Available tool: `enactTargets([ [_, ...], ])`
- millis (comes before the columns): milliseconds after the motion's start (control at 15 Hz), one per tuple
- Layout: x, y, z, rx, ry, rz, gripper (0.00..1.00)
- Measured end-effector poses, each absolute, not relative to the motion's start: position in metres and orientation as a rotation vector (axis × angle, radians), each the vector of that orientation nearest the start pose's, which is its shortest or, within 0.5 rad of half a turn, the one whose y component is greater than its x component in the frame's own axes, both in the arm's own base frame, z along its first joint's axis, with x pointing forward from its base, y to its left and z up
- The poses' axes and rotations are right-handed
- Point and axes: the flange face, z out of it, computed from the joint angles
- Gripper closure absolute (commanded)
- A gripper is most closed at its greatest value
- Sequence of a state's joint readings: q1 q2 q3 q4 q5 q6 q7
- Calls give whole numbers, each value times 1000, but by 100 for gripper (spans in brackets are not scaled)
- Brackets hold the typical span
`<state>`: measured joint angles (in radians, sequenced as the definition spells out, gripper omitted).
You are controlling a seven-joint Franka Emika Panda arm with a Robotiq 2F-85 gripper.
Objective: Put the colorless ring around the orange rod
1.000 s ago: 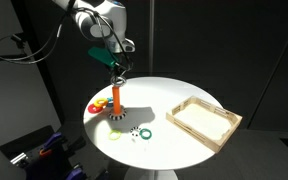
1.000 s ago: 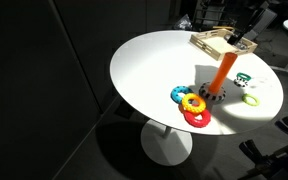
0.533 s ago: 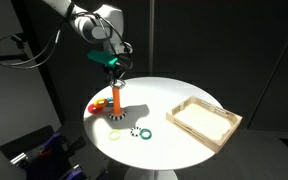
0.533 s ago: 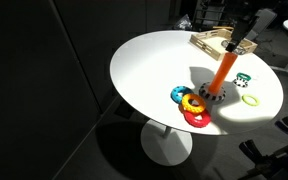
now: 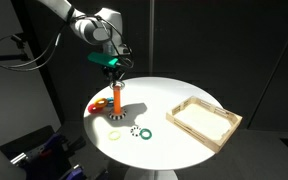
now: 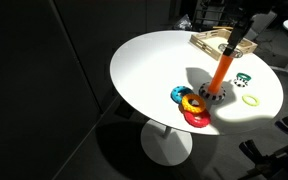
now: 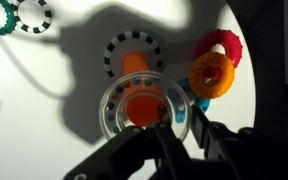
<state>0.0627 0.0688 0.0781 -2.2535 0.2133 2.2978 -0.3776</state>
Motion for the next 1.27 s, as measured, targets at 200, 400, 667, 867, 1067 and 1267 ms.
enactTargets([
  [200, 521, 82, 329, -2934, -585, 19, 41],
  [400, 520, 85, 329, -2937, -601, 30, 17],
  [667, 520, 90, 332, -2933, -617, 48, 0],
  [867, 522, 94, 337, -2898, -586, 56, 0],
  [1067, 523, 99, 344, -2802, -529, 88, 0],
  [1267, 524, 100, 349, -2769, -516, 100, 0],
])
